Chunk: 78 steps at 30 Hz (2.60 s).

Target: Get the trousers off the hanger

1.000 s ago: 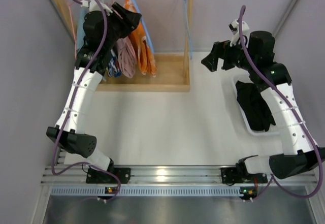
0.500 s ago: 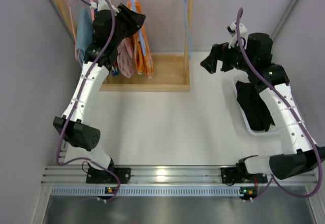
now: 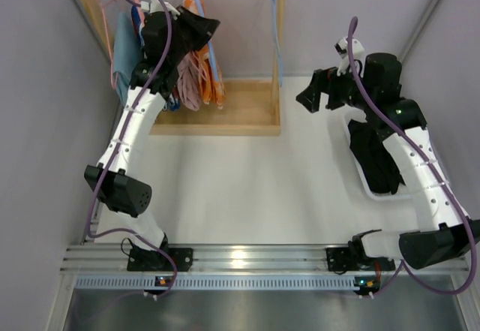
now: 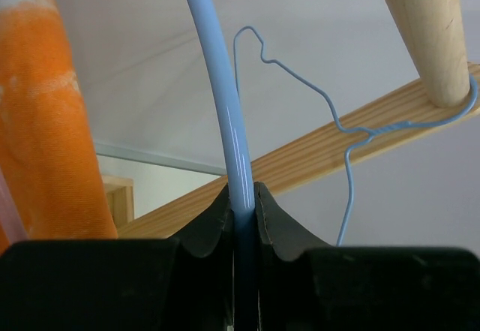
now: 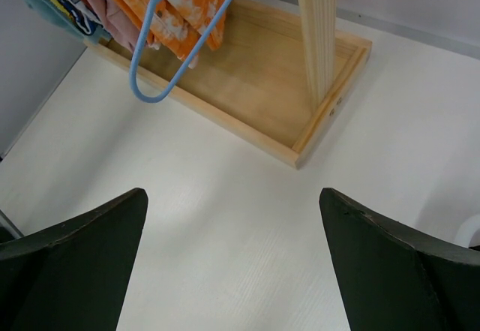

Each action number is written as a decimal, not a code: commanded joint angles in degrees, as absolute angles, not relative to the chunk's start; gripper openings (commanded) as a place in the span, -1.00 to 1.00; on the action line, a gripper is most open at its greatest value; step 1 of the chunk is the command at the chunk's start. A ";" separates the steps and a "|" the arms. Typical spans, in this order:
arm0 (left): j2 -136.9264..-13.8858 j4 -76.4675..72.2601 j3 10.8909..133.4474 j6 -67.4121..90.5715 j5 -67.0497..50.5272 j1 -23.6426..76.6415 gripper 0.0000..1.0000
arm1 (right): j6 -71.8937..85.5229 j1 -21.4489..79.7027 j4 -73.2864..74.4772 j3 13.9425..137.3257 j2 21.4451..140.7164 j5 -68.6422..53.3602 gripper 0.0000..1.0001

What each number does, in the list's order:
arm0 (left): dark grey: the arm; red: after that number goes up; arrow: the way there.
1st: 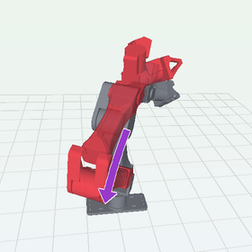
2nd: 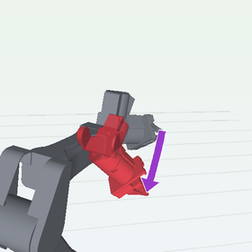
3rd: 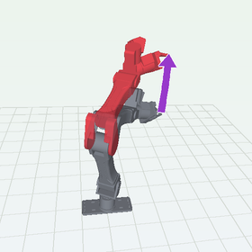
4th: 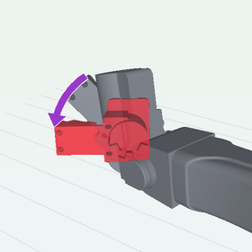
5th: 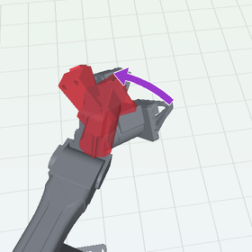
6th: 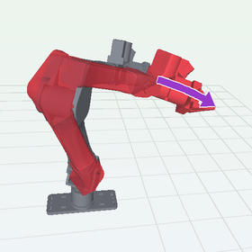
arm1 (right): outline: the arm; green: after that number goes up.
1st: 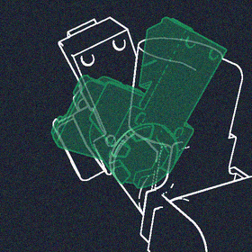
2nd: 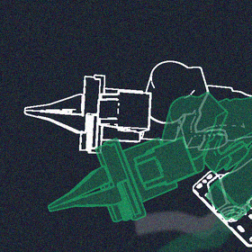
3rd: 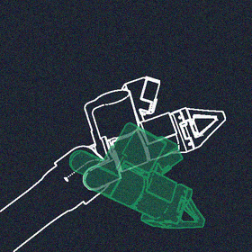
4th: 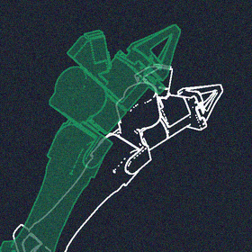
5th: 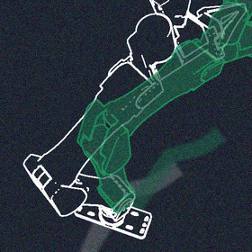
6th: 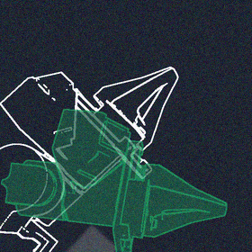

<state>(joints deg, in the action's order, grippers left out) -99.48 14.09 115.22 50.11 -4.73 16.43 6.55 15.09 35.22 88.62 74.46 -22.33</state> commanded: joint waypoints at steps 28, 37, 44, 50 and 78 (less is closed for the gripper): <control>-93.69 -16.52 115.93 59.06 -19.34 18.46 -1.00 | 4.83 14.41 32.08 85.52 69.79 -22.68 0.99; -92.20 -25.31 114.43 58.01 -19.86 19.42 -1.00 | 4.57 14.41 31.73 85.17 69.52 -22.76 0.99; -89.30 -25.31 110.24 58.62 -19.51 20.39 -1.00 | 4.48 14.41 31.64 85.17 69.08 -23.55 0.99; -81.92 -25.23 99.94 59.85 -20.57 20.83 -1.00 | 3.25 14.41 28.92 83.41 67.15 -26.19 0.99; -65.92 -17.84 79.45 66.09 -18.02 23.03 -1.00 | -14.76 50.07 -13.24 59.34 64.42 -0.30 0.99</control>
<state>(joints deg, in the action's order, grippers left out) -70.26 -3.99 77.14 66.72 -19.11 22.83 -10.68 45.17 -1.32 60.40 62.81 -9.41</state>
